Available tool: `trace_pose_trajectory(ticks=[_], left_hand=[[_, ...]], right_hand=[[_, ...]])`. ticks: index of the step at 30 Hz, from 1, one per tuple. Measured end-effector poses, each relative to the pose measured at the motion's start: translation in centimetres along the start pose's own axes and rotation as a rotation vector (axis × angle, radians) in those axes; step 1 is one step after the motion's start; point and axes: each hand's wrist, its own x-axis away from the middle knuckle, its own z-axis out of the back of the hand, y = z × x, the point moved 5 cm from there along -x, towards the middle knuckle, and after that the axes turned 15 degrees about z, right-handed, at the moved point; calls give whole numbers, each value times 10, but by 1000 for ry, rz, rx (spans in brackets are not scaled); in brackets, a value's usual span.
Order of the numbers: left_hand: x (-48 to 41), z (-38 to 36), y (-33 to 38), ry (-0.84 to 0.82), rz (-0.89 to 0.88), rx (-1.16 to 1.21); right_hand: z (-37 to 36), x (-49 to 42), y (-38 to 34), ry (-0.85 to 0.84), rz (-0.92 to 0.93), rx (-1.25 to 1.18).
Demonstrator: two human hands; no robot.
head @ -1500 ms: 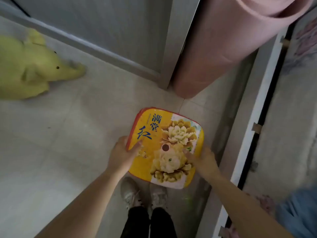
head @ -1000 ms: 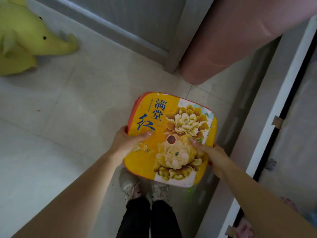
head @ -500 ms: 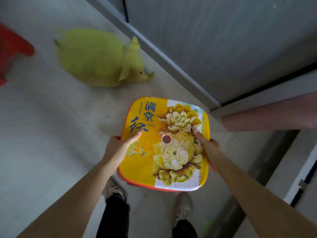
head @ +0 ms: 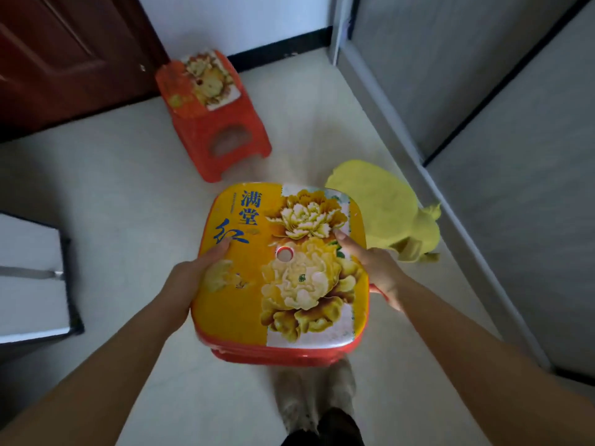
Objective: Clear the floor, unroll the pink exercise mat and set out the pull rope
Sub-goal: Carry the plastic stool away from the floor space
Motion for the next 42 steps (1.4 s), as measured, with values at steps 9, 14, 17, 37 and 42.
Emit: trace_pose_trajectory(ticks=[9, 14, 17, 37, 42], left_hand=[[-8, 80, 158, 136, -169, 259], [-28, 106, 270, 175, -235, 360], [-42, 121, 320, 141, -256, 399], [-318, 193, 482, -47, 54, 523], [-370, 184, 474, -70, 121, 518]], right_hand=[[-63, -138, -190, -71, 246, 57], [-74, -224, -295, -62, 314, 111], [-84, -264, -344, -103, 351, 79], [-208, -560, -413, -173, 60, 110], [-229, -605, -378, -165, 26, 122]])
